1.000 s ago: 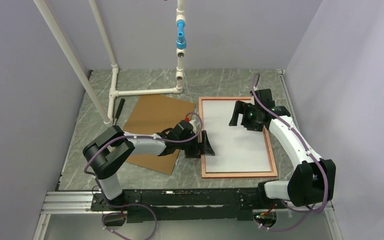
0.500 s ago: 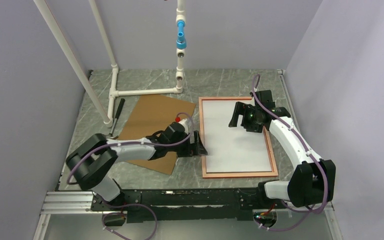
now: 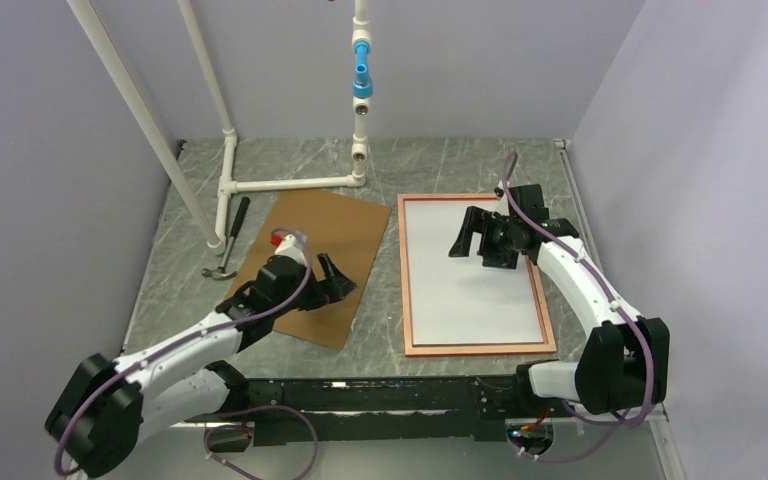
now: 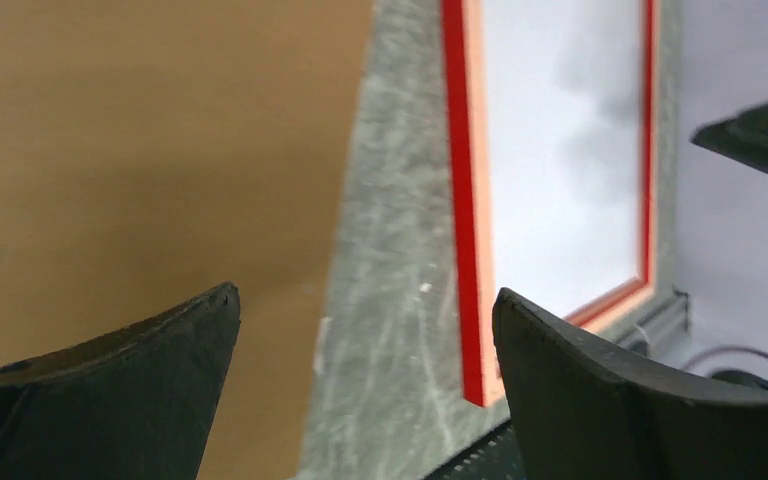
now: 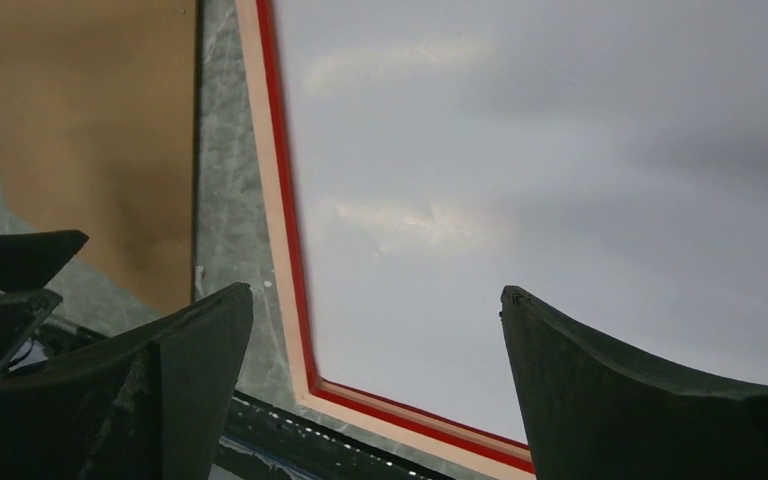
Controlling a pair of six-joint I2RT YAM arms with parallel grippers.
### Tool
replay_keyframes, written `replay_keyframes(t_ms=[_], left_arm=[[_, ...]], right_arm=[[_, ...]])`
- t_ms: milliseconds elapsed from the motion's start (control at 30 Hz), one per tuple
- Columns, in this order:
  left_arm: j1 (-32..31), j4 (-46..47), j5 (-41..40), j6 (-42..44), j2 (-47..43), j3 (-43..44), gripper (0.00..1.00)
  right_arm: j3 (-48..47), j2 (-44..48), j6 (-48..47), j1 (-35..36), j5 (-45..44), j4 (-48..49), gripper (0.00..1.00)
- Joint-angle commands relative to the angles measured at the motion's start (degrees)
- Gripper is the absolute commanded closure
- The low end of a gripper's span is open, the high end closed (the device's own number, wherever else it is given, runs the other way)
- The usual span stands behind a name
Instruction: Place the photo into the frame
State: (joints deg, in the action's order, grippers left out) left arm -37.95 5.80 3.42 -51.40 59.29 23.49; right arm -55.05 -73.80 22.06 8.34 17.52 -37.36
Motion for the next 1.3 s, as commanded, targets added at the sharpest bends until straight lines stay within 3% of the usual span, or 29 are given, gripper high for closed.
replay_keyframes(t_ms=[0, 333, 733, 900, 1267], left_arm=[[2.9, -9.44, -8.76, 3.76, -8.37, -0.84, 0.01], [6.52, -28.39, -25.0, 8.77, -19.33, 1.33, 0.01], [8.84, -38.34, -30.86, 12.48, -9.8, 9.99, 0.01], [12.42, -38.81, -27.74, 13.83, -5.4, 12.18, 0.01], [19.76, -39.64, -11.71, 15.31, -5.66, 14.83, 0.01]], right_arm=[[1.01, -0.06, 1.86, -0.19, 4.49, 4.44, 0.04], [5.38, -2.9, 9.66, 3.31, 11.94, 14.14, 0.0], [-3.41, -10.26, 13.49, 22.21, 1.09, 14.4, 0.0], [-8.53, -13.69, 10.55, 31.92, -8.38, 10.77, 0.0], [-15.9, -23.56, 4.35, 55.04, -31.52, 10.18, 0.01]])
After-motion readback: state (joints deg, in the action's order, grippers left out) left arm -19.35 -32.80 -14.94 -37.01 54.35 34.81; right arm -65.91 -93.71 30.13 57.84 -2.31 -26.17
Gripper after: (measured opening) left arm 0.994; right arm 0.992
